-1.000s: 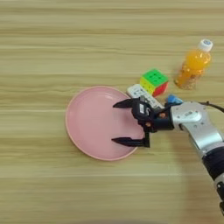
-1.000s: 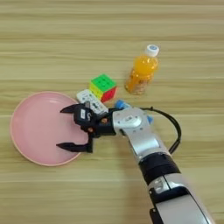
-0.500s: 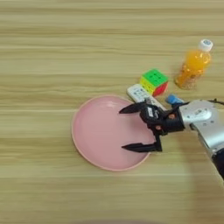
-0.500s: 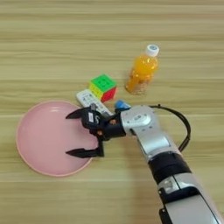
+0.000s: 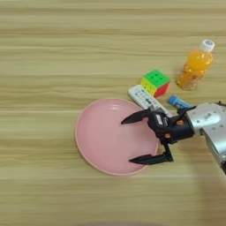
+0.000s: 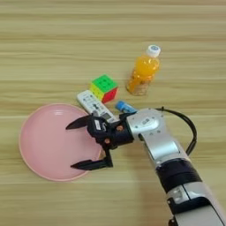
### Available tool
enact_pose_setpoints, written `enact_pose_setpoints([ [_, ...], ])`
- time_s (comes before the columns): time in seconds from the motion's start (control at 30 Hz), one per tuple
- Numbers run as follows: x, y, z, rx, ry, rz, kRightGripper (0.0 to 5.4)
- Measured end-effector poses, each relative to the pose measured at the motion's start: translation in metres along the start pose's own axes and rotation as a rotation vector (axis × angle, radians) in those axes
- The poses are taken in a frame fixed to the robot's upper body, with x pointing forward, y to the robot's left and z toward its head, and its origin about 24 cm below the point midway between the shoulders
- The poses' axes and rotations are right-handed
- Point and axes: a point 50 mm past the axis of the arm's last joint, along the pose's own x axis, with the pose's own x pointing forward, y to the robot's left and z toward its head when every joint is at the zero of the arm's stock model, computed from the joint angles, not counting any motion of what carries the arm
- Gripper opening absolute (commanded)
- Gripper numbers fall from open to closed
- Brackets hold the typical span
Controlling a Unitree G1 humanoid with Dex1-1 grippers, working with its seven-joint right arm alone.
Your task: Move the objects on the table
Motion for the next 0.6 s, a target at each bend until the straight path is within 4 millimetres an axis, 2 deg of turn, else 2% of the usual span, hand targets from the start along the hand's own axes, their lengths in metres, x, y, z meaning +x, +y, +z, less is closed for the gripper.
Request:
enact_pose_setpoints([
  [0.6,-0.007,0.015,-0.003,-0.046,0.172,0.244,5.35],
])
